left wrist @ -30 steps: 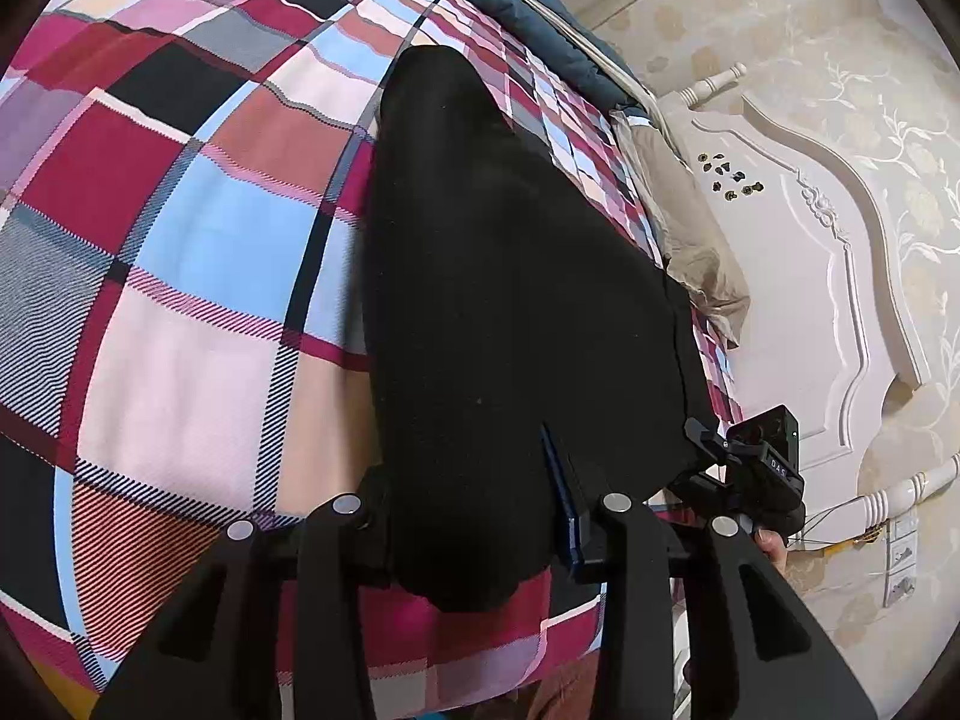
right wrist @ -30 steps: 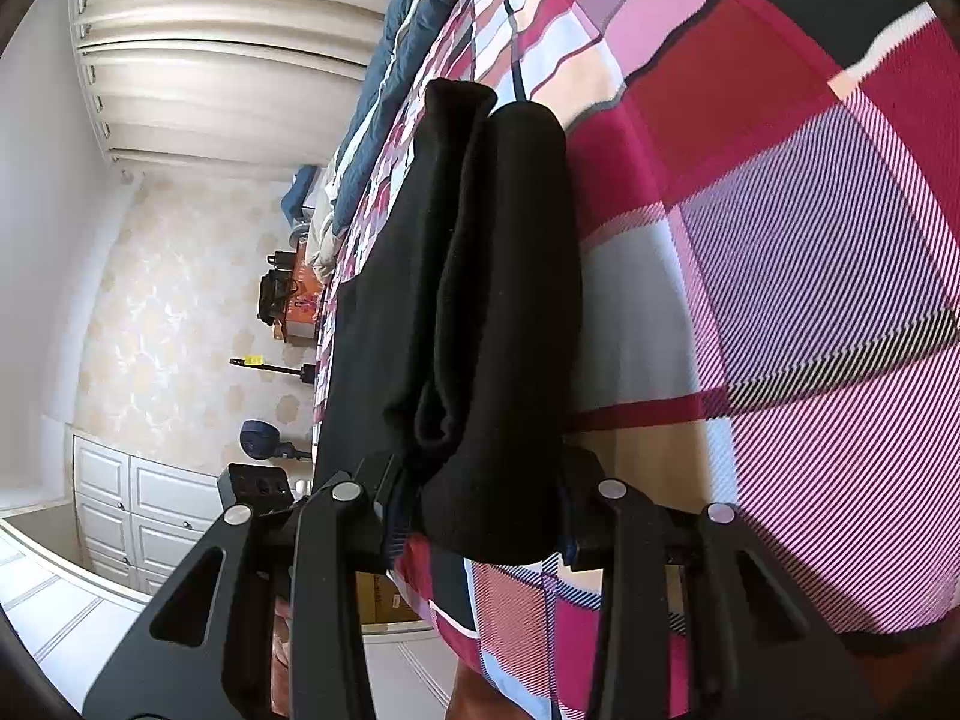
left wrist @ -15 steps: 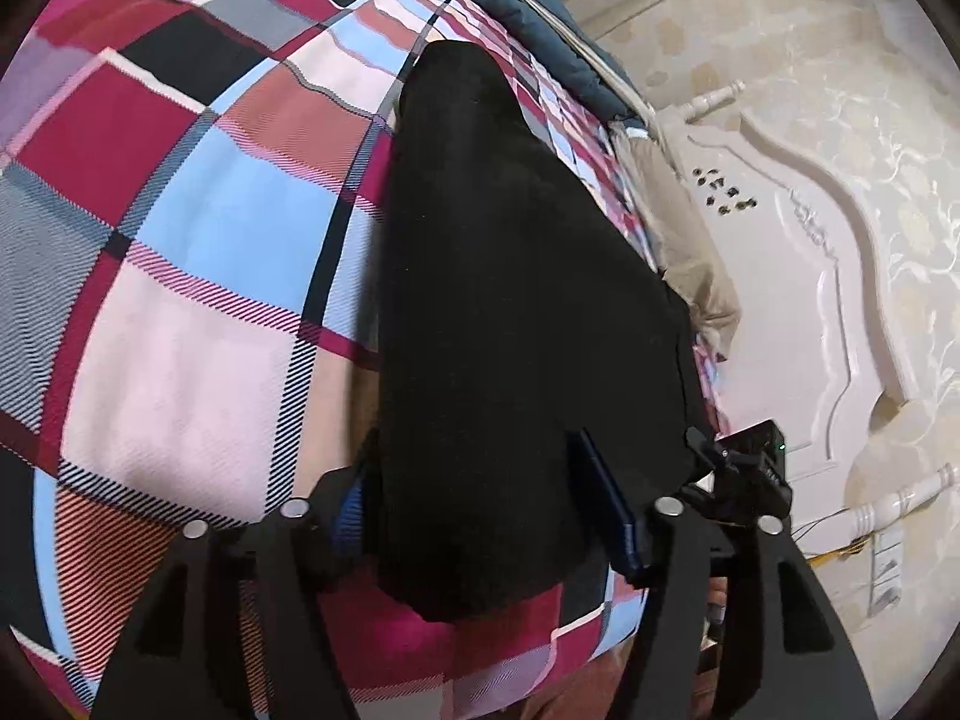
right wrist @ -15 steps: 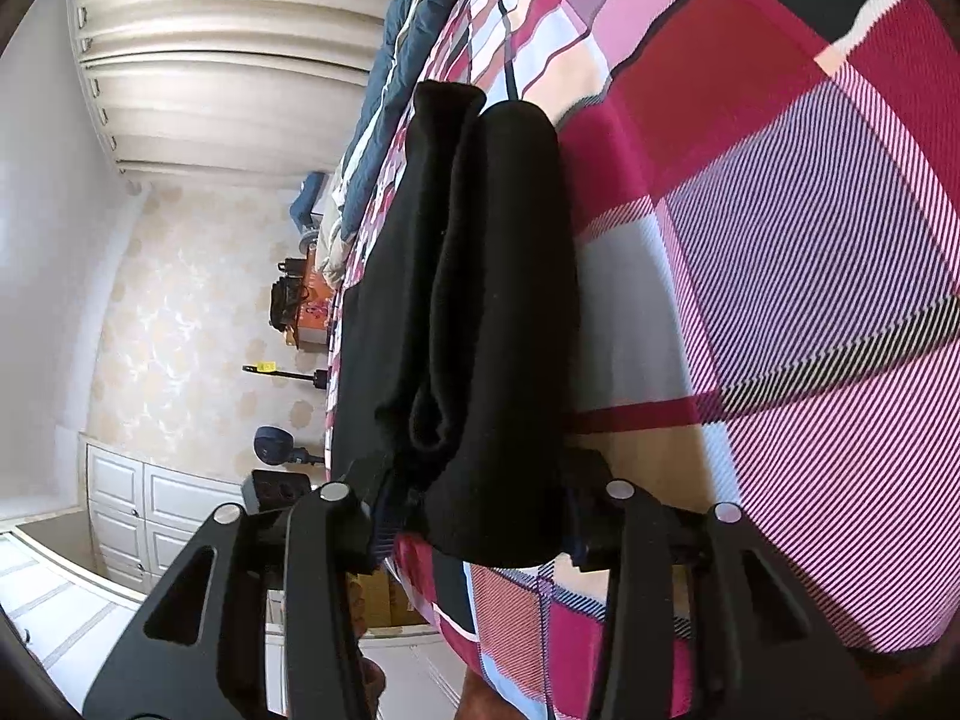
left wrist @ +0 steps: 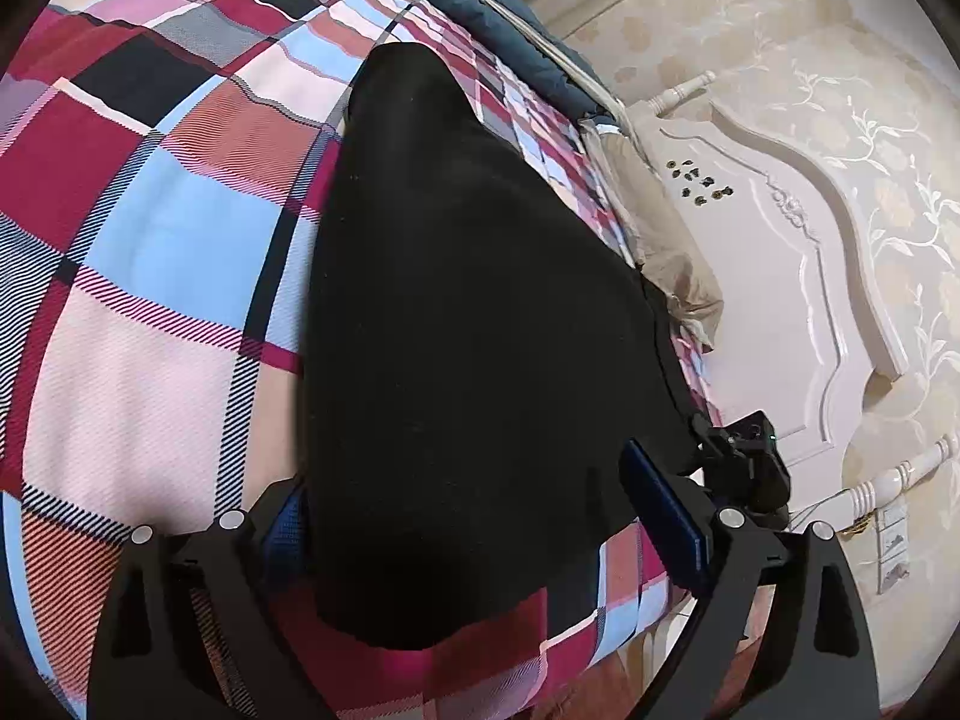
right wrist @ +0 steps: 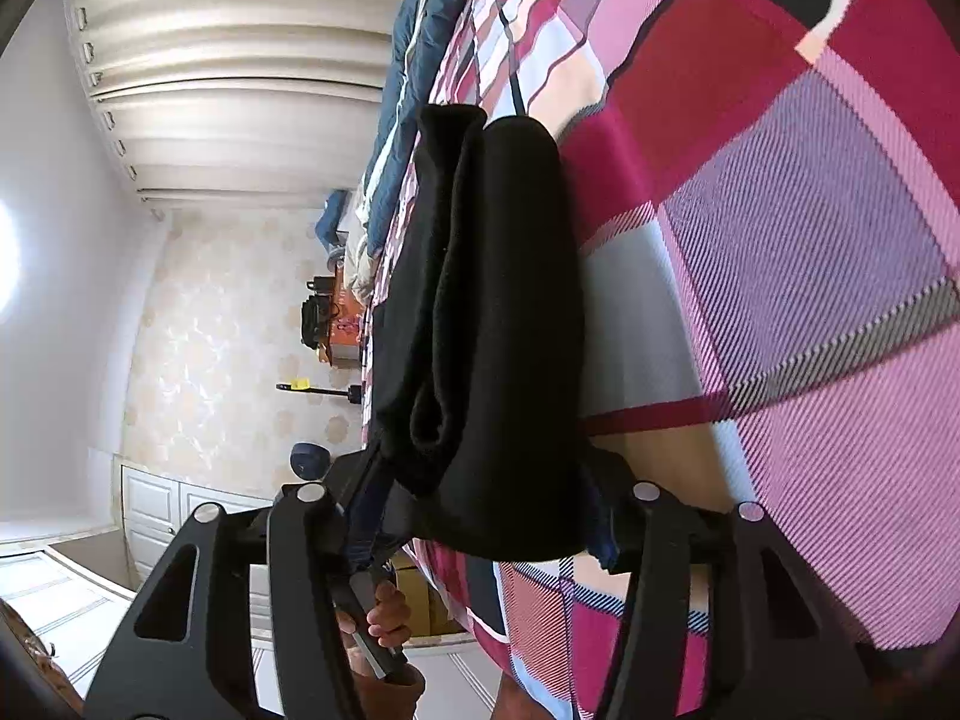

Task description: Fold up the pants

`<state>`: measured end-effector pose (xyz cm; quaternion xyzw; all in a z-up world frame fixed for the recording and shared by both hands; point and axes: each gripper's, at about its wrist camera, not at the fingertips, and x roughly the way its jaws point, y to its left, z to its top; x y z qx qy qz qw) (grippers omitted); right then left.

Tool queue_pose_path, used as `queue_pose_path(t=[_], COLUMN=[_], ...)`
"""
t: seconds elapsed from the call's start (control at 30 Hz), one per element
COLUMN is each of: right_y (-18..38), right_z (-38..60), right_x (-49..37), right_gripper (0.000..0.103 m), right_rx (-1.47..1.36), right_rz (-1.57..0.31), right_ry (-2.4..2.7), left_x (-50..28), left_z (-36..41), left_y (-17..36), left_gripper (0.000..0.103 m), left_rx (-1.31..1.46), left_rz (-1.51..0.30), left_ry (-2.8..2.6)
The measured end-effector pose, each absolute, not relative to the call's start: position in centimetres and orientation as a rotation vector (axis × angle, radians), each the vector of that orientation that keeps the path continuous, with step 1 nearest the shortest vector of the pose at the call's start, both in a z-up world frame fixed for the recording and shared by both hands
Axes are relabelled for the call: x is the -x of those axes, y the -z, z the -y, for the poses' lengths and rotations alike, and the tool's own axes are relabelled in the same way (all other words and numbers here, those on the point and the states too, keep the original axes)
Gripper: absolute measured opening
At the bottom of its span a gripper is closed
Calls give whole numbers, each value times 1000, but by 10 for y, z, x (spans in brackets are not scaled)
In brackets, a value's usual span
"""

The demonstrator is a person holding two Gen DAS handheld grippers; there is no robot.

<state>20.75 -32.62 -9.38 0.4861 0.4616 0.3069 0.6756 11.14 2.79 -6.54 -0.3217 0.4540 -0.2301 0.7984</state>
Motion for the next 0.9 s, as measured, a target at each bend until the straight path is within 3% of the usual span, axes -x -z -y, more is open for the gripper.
queue_pose_path(t=[0.27,0.9], right_y=[86,80], right_z=[343,358], right_x=[-187,-139], right_gripper=[72,74], right_rx=[-1131,-1049], right_rz=[-970,-926], right_ry=[-690,-560], left_x=[-100,-76], left_z=[-21,-8], left_y=[62,55], left_gripper=[92,92], left_rx=[638,502], left_rz=[-996,-989], left_ry=[445,250])
